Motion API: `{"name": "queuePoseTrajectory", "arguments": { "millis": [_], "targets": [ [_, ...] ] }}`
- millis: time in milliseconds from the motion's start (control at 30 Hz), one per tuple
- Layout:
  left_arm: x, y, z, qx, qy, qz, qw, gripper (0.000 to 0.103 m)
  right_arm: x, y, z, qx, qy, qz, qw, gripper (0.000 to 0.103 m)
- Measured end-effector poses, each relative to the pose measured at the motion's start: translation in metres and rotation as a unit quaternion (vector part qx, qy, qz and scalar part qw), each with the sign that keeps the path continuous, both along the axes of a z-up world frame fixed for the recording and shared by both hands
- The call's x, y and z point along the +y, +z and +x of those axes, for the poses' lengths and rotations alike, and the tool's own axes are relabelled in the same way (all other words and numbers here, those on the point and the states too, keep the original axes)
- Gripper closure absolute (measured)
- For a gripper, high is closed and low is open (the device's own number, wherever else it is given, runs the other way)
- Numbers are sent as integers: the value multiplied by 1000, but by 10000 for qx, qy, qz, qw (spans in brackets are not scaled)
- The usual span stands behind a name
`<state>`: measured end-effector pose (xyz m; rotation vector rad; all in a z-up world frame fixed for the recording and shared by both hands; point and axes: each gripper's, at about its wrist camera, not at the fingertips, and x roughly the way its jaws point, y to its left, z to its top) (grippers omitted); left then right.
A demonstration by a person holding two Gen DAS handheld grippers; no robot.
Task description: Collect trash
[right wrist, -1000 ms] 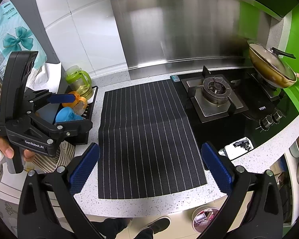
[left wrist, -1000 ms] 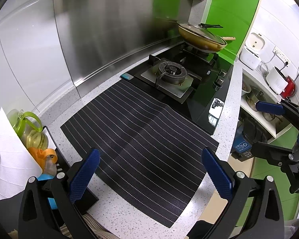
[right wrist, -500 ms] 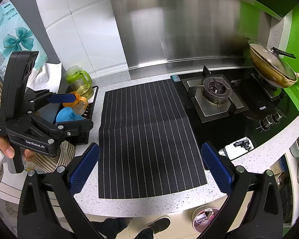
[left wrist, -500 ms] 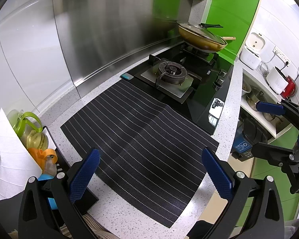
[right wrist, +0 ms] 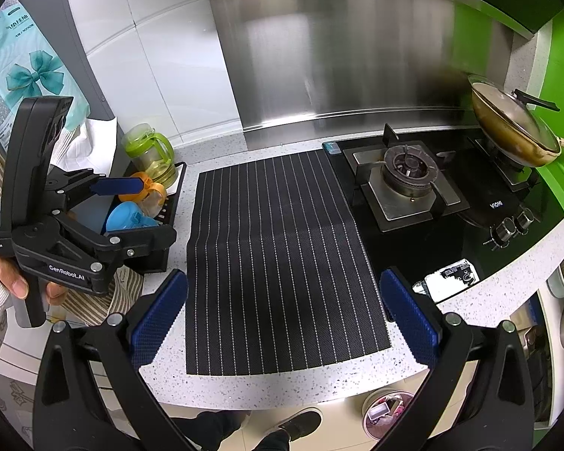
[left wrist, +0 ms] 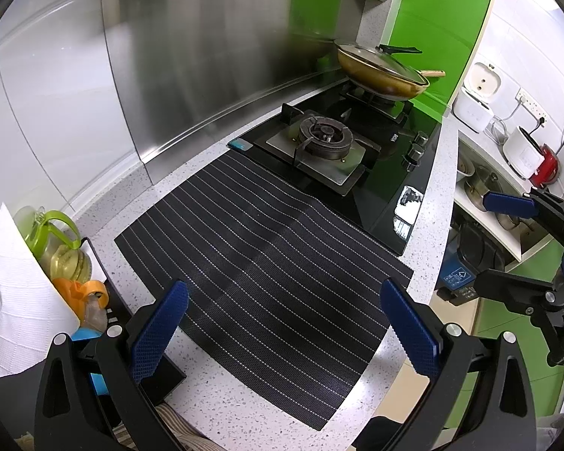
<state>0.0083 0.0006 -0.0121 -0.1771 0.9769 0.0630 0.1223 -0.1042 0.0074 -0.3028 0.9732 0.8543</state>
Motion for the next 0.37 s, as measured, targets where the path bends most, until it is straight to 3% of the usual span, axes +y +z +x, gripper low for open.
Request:
{"name": "queuePoseTrajectory", "arguments": {
  "millis": [367],
  "targets": [
    [-2,-5,-1,106,80,49,9999,5,3,0,-1,14,33,10,10000,3]
  ]
}}
